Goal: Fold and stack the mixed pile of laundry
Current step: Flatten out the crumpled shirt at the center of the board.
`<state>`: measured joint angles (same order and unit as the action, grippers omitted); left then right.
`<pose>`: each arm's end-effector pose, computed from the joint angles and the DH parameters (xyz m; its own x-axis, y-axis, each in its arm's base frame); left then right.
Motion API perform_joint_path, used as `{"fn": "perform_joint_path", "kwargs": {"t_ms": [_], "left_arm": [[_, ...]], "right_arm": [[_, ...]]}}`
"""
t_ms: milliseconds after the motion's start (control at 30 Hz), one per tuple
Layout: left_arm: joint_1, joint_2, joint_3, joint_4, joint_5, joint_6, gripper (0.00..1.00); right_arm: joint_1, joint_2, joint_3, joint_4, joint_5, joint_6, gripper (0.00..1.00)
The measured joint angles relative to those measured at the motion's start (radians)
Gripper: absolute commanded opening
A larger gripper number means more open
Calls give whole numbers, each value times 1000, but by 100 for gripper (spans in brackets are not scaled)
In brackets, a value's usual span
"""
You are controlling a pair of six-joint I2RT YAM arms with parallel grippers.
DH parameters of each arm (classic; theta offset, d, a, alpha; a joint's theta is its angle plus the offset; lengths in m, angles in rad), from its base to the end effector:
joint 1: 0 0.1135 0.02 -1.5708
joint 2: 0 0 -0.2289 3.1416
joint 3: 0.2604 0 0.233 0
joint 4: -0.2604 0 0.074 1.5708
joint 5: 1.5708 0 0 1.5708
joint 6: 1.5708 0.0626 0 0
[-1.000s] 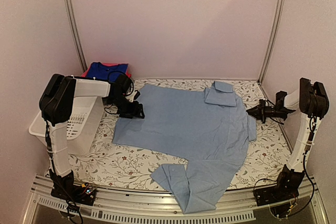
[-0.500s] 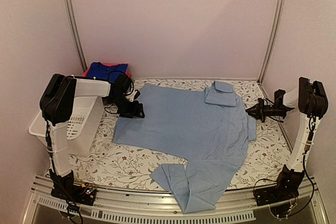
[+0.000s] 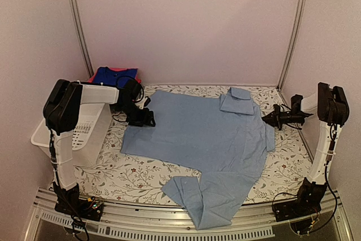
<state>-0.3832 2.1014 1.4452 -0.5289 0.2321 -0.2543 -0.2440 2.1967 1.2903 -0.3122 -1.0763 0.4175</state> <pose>0.3671 -0.1635 0.0961 -0.9434 0.1164 -0.3105 0.2137 0.9294 -0.3009 0.3781 -0.0374 0.0614 -0.9056 0.4238 0.0197 0.2048 0.3961 0.8951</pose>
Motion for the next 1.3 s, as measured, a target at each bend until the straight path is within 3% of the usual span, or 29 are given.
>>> {"fn": "perform_joint_path", "kwargs": {"t_ms": [267,600,733,900,1100,1133,1200,1300], "left_arm": [[13,-2,-14,16,0,-8,59],[21,-29,-78,81,20,-26,56],[16,-33,-89,97,33,-30,60],[-2,-33,-89,106,59,-51,66],[-15,-42,-90,127,84,-100,90],[-16,-48,-92,125,82,-109,96],[-16,-66,-102,119,66,-127,100],[-14,-116,-135,114,39,-142,100]], "right_arm": [[-6,4,27,-56,83,-27,0],[-31,-90,34,-111,273,-68,0],[-18,-83,76,-147,320,-79,0],[19,23,304,-202,403,-91,0],[69,197,638,-283,526,-108,1],[75,223,688,-301,540,-113,8],[82,268,785,-330,554,-127,35],[82,278,831,-345,573,-132,57]]}}
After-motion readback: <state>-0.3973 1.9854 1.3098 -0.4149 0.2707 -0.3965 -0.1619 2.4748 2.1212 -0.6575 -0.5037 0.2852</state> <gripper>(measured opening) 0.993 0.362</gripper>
